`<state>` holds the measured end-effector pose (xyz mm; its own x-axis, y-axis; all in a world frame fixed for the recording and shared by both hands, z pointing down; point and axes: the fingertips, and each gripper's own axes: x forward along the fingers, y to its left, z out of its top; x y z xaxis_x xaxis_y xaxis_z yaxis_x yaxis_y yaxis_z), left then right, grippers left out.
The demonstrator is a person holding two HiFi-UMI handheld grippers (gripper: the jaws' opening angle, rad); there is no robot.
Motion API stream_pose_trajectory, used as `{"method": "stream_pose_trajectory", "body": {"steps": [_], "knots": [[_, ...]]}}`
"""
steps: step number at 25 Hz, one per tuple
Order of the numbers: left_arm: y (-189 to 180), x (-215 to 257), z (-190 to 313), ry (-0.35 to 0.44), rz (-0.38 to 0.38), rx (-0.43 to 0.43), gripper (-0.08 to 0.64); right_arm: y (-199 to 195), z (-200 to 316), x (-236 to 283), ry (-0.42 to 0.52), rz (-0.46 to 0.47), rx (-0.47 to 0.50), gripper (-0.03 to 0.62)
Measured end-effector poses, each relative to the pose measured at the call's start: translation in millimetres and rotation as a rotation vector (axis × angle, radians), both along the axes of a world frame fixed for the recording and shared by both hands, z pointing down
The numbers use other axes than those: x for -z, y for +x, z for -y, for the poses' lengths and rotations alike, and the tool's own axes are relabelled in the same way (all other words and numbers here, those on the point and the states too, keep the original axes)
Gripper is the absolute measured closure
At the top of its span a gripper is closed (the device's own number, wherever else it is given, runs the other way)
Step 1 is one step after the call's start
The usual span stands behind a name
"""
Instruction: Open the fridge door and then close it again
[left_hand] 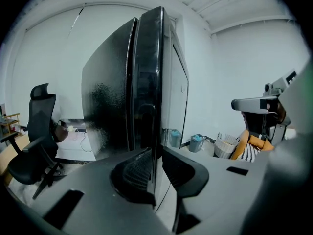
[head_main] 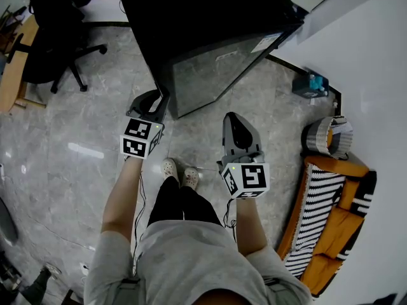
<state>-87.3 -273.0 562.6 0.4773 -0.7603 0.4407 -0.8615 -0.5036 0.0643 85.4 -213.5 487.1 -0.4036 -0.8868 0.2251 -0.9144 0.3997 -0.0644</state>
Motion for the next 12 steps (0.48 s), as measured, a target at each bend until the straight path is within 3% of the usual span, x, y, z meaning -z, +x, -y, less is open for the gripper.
{"method": "stream_pose_trajectory", "body": {"steps": [8,12], "knots": [[-2,0,-3,-0.01,0.024,0.046,0.489,2,-3,5,0.007,0.002,0.002,0.566],[13,1,-19,-0.004,0.027,0.007,0.494,4,-3,8,0.014,0.007,0.002,0.566]]}}
